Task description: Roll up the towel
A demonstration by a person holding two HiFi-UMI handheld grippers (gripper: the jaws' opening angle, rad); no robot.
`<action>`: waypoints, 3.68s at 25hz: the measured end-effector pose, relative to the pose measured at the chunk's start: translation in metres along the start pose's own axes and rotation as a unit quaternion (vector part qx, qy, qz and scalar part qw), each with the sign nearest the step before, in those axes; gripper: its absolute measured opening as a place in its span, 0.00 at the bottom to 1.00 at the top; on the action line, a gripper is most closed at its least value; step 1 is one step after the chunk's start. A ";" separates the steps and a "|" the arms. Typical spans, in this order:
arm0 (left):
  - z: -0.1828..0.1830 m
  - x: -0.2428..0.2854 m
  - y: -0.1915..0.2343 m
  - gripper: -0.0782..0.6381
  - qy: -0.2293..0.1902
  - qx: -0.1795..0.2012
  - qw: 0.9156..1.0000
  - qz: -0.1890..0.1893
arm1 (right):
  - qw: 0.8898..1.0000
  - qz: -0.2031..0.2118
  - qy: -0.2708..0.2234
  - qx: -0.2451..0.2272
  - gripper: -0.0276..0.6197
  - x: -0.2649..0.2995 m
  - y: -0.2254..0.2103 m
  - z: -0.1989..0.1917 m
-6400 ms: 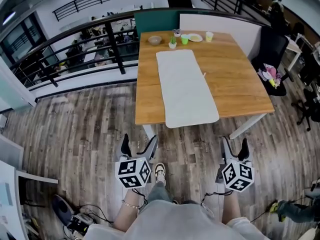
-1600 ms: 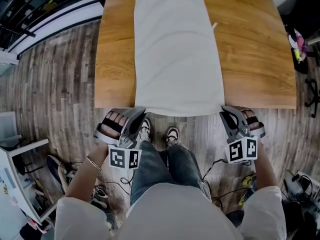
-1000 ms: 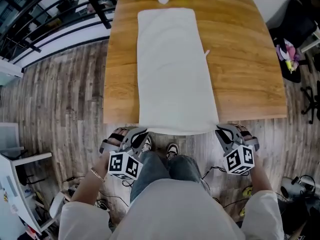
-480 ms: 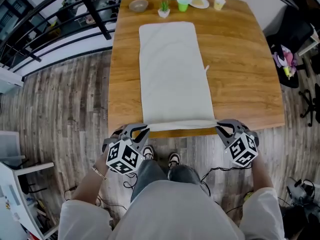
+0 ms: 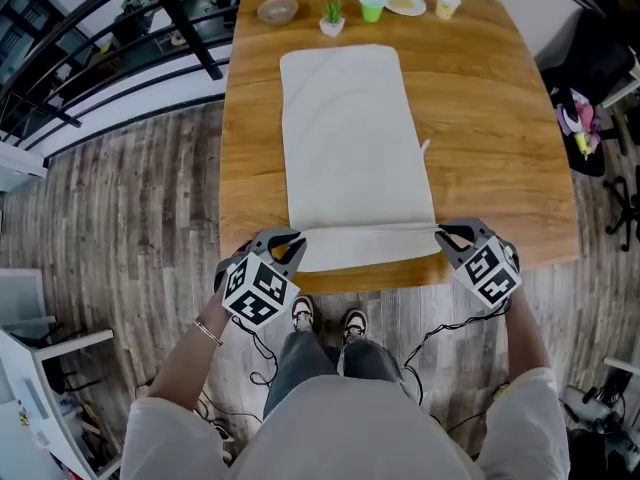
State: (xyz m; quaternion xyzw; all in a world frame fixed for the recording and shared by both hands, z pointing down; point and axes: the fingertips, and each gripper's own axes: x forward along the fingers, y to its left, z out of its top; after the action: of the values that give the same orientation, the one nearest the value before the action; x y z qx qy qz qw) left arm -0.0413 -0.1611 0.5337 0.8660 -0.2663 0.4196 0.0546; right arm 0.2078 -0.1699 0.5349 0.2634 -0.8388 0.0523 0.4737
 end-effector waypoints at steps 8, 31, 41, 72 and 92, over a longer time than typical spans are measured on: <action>0.000 0.019 0.029 0.17 0.005 -0.047 0.999 0.012 | 0.998 -0.012 -0.009 0.063 0.09 0.023 -0.029 0.008; -0.016 -0.009 -0.054 0.33 0.037 0.085 0.991 -0.096 | 0.996 0.064 0.001 -0.061 0.24 -0.005 0.041 -0.015; -0.040 0.013 -0.053 0.31 0.080 0.102 0.989 -0.077 | 0.988 0.068 0.031 -0.135 0.24 0.010 0.042 -0.029; -0.052 0.024 -0.044 0.14 0.104 0.104 0.987 -0.071 | 0.979 0.122 0.099 -0.131 0.06 0.034 0.032 -0.043; -0.052 -0.049 -0.081 0.13 0.071 0.072 0.990 -0.100 | 0.988 0.122 0.053 -0.080 0.06 -0.043 0.114 -0.037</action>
State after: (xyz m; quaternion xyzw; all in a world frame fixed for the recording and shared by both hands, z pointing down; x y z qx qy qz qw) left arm -0.0612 -0.0552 0.5405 0.8578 -0.1430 0.4909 0.0527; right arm 0.1984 -0.0430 0.5380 0.1165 -0.8397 0.0563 0.5275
